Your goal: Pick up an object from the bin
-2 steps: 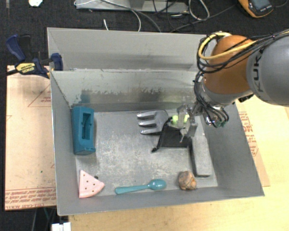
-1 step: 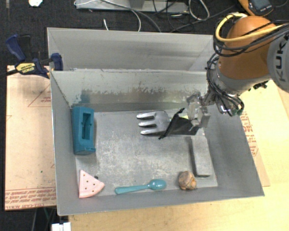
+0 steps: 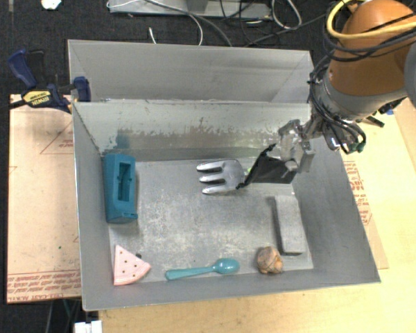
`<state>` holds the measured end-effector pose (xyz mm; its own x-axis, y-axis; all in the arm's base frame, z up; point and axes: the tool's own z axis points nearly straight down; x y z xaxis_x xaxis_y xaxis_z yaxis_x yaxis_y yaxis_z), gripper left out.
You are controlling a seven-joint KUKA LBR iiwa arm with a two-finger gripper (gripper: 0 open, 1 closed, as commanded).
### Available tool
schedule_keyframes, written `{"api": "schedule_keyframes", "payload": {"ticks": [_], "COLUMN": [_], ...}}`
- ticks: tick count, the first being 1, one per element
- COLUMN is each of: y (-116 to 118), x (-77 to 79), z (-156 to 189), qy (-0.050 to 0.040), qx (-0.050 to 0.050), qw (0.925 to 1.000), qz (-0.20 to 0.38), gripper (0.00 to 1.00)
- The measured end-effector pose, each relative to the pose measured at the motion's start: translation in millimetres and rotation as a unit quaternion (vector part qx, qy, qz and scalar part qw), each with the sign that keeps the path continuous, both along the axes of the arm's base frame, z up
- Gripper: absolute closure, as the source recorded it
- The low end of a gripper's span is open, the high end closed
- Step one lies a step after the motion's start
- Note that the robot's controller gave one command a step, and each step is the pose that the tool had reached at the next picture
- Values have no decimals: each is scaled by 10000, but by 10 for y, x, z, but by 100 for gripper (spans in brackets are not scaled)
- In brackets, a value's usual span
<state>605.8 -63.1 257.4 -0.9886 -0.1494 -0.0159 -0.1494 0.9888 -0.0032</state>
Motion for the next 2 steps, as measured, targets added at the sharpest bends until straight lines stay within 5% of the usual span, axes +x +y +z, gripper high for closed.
{"api": "schedule_keyframes", "payload": {"ticks": [1,2], "y": [86,181], "x": [14,239], "z": [-399,-1133], "qy": [-72,-131], "qx": [-8,-25], "qw": [9999,9986], "qz": [81,513], "gripper": [100,100]}}
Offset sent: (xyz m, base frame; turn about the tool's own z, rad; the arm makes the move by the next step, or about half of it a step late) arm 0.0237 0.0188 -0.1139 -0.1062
